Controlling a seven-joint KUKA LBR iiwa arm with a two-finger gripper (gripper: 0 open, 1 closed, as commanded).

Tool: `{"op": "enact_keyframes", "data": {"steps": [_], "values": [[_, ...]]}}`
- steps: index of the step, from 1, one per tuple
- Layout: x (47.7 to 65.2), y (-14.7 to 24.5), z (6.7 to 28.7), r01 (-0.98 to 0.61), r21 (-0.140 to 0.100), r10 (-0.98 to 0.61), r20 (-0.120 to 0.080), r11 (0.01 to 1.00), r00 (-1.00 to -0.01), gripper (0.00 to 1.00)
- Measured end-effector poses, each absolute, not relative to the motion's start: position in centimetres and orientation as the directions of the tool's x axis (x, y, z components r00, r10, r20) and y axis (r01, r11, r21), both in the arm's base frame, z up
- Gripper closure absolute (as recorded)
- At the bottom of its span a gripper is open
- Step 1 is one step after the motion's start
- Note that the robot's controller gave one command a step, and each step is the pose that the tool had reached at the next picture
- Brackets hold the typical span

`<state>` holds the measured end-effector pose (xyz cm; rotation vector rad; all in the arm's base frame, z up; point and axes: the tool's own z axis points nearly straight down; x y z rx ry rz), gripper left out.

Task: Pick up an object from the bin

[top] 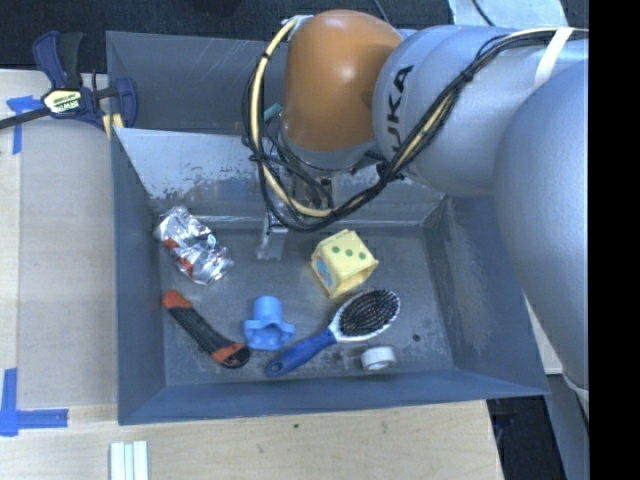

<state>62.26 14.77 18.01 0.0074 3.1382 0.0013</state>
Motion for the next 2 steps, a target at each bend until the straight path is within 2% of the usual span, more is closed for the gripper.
{"op": "enact_keyframes", "data": {"steps": [1,2], "values": [[62.3,14.8,18.0,0.005,0.001,0.005,-0.003,1.0,-1.0,0.0],[62.5,15.1,25.9,-0.026,0.003,-0.026,-0.017,1.0,-1.0,0.0]]}}
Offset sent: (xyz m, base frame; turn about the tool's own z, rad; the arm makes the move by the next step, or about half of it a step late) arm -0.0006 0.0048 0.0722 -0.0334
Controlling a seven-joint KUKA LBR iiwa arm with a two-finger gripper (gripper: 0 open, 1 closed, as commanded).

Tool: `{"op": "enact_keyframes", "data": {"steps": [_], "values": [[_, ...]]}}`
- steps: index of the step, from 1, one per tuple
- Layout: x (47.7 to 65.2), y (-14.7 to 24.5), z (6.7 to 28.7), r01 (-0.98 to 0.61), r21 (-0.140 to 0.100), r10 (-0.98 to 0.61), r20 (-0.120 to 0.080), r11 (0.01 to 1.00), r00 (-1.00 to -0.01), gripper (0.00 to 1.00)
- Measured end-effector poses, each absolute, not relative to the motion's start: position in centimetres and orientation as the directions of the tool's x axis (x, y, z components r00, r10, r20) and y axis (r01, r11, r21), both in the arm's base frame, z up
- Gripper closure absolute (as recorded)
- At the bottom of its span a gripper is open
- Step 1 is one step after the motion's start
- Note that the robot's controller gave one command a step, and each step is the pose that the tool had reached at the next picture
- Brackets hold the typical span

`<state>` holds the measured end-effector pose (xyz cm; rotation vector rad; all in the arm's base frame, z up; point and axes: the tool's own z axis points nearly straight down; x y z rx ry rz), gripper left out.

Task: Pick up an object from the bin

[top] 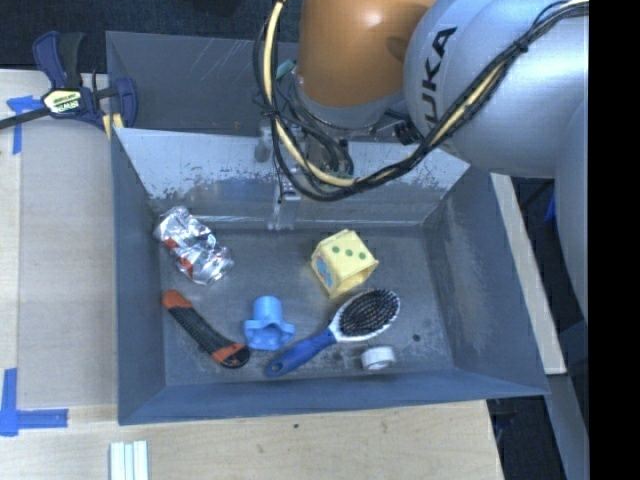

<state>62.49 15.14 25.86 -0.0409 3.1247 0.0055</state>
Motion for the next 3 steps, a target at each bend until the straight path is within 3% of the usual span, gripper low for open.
{"op": "enact_keyframes", "data": {"steps": [1,2,3], "values": [[62.6,15.6,15.4,-0.164,0.0,-0.164,-0.002,0.986,-0.986,0.0],[62.5,15.5,19.2,-0.046,0.003,-0.046,-0.014,0.999,-0.999,0.0],[61.2,17.2,10.0,-0.152,0.001,-0.152,-0.008,0.988,-0.988,0.0]]}}
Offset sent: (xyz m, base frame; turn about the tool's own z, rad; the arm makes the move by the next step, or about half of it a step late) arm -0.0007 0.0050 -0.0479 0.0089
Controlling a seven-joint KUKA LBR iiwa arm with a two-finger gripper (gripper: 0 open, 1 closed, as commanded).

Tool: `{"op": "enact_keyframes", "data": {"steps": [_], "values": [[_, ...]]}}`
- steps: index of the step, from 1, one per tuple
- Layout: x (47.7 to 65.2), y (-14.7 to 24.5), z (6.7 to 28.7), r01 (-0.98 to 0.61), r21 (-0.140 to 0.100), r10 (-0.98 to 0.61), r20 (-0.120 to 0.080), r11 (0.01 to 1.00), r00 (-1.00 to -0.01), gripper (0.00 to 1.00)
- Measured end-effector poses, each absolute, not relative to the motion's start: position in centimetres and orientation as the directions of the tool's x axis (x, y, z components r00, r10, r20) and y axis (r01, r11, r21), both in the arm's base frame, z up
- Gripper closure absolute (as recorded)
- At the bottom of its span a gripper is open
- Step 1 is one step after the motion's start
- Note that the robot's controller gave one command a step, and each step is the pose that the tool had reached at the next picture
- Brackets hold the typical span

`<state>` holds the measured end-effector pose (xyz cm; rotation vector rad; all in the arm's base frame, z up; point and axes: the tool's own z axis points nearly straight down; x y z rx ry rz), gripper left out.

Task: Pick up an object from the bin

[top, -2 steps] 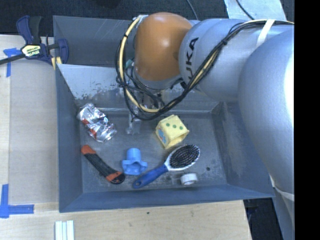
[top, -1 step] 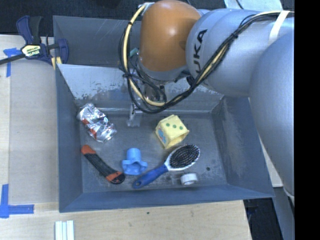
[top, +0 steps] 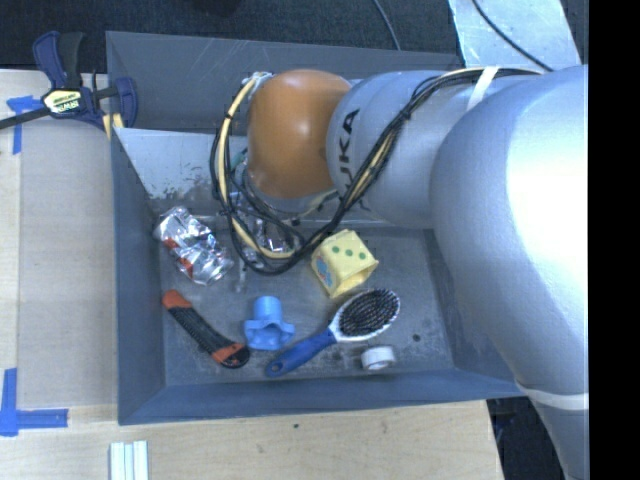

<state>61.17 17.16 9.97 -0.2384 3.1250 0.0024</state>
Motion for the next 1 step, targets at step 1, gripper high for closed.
{"op": "enact_keyframes", "data": {"steps": [1], "values": [[60.82,17.31,12.1,-0.144,0.002,-0.144,-0.019,0.99,-0.989,0.0]]}}
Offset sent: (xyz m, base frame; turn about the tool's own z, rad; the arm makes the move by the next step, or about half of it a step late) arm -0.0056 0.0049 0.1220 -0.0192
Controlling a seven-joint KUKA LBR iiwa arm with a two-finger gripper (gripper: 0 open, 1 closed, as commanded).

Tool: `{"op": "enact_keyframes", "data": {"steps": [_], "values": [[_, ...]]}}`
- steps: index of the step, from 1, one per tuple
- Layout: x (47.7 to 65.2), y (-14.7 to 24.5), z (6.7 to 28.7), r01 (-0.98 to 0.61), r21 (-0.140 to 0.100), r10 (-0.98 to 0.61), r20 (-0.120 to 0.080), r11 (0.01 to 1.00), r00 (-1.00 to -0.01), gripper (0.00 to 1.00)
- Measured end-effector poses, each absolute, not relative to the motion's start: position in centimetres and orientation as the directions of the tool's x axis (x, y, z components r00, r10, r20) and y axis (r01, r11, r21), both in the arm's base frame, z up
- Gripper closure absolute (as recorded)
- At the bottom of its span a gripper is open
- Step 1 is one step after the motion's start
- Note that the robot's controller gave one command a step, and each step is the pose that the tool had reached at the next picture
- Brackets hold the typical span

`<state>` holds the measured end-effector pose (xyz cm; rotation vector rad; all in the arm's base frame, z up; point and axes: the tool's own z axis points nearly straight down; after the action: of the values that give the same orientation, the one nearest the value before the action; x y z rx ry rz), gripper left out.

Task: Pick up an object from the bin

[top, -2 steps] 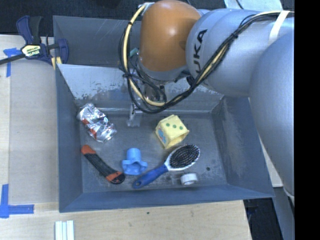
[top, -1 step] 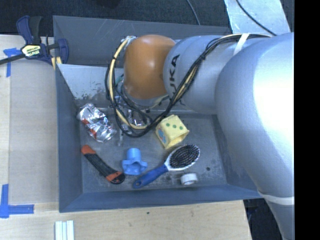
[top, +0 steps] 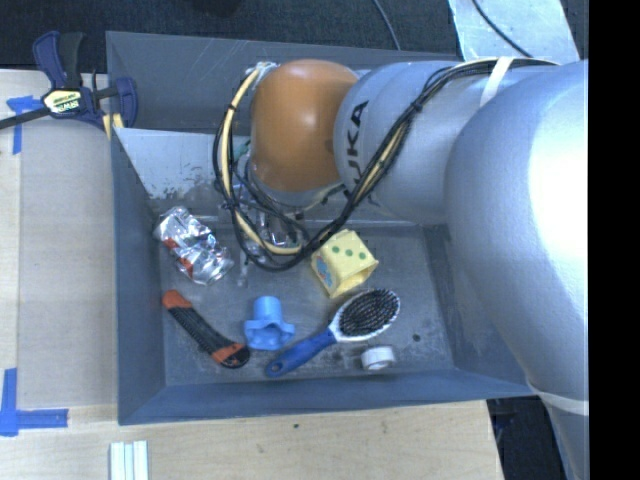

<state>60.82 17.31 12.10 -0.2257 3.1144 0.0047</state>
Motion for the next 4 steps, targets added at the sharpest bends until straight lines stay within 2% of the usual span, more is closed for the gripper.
{"op": "enact_keyframes", "data": {"steps": [1,2,3,4], "values": [[60.7,17.6,22.2,-0.168,0.001,-0.168,-0.008,0.986,-0.986,0.0],[59.9,19.1,12.4,-0.329,-0.002,-0.329,-0.016,0.944,-0.944,0.0],[60.8,18.5,15.5,-0.394,-0.004,-0.394,-0.024,0.919,-0.919,0.0],[62.4,17.0,6.7,-0.32,0.0,-0.32,-0.015,0.947,-0.947,0.0]]}}
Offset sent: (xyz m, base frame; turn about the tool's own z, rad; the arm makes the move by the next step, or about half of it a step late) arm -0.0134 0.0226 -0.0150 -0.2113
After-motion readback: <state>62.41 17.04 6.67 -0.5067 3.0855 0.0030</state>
